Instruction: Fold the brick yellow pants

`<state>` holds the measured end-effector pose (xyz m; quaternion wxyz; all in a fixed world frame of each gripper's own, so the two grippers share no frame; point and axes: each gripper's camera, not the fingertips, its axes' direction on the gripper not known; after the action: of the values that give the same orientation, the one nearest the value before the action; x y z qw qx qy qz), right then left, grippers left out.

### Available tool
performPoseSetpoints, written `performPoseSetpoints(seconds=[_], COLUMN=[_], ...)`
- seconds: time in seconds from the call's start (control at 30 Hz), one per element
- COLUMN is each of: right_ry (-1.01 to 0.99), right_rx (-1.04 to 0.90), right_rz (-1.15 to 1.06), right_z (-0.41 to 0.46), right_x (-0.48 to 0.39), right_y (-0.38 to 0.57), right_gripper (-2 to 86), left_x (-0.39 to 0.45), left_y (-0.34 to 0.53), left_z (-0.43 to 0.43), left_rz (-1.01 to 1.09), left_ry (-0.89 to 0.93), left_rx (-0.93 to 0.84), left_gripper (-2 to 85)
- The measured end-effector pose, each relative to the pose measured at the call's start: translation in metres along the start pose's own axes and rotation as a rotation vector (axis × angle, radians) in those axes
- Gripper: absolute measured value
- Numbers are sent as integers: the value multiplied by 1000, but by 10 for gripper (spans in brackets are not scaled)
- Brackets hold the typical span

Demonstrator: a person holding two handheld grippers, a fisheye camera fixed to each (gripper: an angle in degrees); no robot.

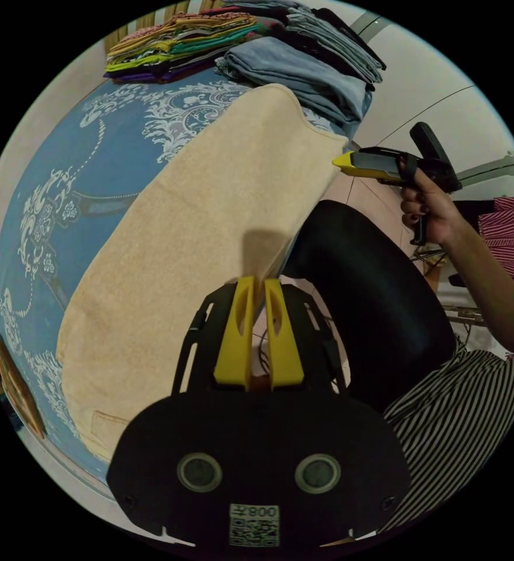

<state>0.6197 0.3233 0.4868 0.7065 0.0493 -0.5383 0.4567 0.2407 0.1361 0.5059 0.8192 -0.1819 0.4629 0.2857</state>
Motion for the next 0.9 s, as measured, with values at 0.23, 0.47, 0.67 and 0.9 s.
performPoseSetpoints(seconds=[0.23,0.47,0.67,0.9], right_ry=[-52,-117,-123,-152], right_rx=[13,14,-16,-14], right_rz=[32,69,46,66], right_z=[-34,-62,-83,-104], right_x=[54,101,127,159], right_y=[-7,-14,-23,-25], right_gripper=[11,12,12,13], left_x=[-3,-7,-25,-31], left_y=[-47,-102,-199,-298], left_z=[47,79,120,177], left_rz=[-2,33,12,52], left_ry=[36,90,71,-85], left_rx=[-8,69,90,0], left_gripper=[21,20,37,64])
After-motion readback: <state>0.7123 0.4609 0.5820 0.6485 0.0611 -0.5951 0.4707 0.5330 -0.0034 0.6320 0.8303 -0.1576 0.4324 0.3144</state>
